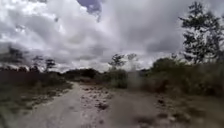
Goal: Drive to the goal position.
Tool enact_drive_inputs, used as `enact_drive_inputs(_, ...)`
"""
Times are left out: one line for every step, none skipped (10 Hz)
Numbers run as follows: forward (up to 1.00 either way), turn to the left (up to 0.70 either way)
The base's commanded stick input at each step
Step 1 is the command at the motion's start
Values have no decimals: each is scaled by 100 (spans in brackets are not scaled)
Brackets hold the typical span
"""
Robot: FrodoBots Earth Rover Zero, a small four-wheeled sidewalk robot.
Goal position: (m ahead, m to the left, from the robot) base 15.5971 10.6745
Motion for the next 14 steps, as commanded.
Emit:
enact_drive_inputs(69,1)
enact_drive_inputs(69,1)
enact_drive_inputs(69,1)
enact_drive_inputs(69,1)
enact_drive_inputs(69,1)
enact_drive_inputs(69,1)
enact_drive_inputs(69,1)
enact_drive_inputs(69,1)
enact_drive_inputs(69,1)
enact_drive_inputs(69,1)
enact_drive_inputs(69,1)
enact_drive_inputs(69,1)
enact_drive_inputs(69,1)
enact_drive_inputs(69,4)
